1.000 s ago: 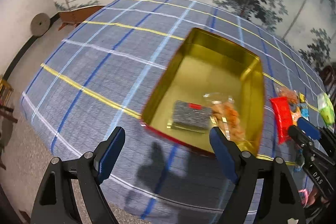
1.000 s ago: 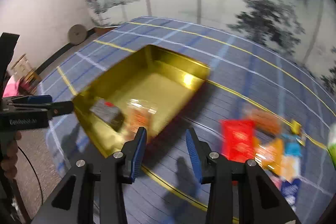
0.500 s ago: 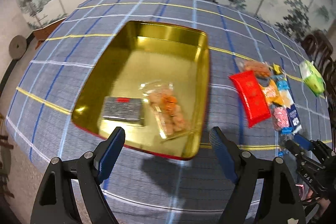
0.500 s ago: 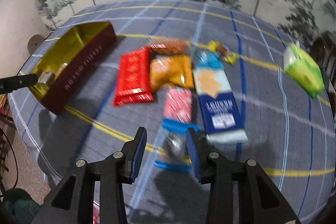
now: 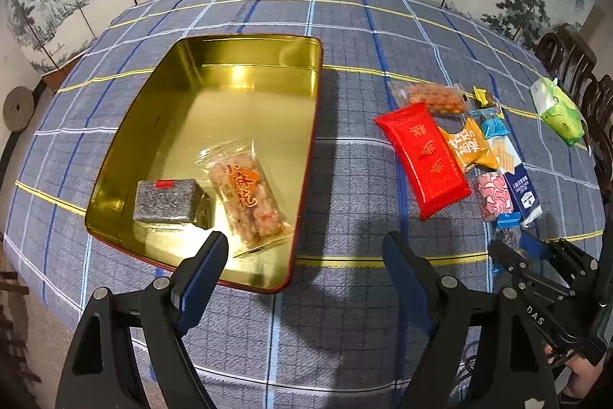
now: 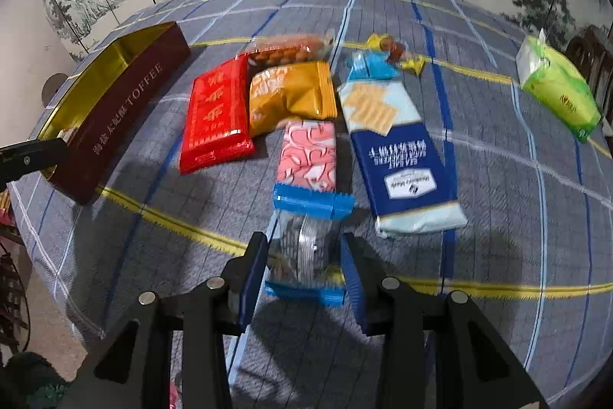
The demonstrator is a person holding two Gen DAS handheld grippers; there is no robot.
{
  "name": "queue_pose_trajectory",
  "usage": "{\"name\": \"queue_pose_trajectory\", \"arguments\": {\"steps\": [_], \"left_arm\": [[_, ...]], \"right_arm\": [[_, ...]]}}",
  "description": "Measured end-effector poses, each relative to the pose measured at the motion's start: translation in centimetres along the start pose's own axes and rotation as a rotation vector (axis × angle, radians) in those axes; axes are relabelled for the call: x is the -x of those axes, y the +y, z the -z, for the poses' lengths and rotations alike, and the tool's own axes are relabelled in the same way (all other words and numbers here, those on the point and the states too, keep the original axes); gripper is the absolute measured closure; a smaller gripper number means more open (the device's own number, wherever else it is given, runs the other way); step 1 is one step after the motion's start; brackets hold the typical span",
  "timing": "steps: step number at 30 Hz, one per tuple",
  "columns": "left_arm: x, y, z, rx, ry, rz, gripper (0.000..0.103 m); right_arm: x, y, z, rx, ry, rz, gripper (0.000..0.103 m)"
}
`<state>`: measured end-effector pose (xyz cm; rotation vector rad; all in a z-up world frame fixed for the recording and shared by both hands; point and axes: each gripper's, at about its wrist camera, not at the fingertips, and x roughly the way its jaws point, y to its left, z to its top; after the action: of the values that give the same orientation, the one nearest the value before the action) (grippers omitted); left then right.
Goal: Organize snacks
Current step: 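Grasp the blue-ended clear snack bag with the right gripper and lift it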
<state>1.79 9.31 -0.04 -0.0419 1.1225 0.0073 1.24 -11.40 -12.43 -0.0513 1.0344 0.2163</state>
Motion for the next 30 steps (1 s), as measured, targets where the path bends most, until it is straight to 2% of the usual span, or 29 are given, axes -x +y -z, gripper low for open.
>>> {"name": "queue_pose_trajectory", "arguments": {"steps": [4,6,13,18,23,30], "left_arm": [[-0.1,-0.8,-0.2,-0.013,0.002,0.004,0.024],[-0.4,-1.5,-0.4,-0.023,0.004,0.005,0.024],[-1.2,-4.0,-1.2,-0.034,0.011,0.052,0.024],[-2.1,-5.8,-2.3,-0.023,0.009,0.114,0.024],[-3.0,-7.1,-3.7,0.022,0.002,0.151,0.024],[-5.3,-7.4,-5.4,0.117,0.044,0.152,0.024]], "right_arm": [[0.0,0.0,0.0,0.009,-0.010,0.003,0.065],[0.1,0.1,0.1,0.024,-0.015,0.011,0.076],[0.6,0.1,0.6,0.060,-0.028,-0.009,0.077],[2.8,-0.9,0.5,0.068,-0.100,0.005,0.077],[4.2,-4.6,-0.7,0.006,-0.186,0.067,0.077],[2.2,-11.1,-2.1,-0.102,-0.217,0.150,0.077]]}}
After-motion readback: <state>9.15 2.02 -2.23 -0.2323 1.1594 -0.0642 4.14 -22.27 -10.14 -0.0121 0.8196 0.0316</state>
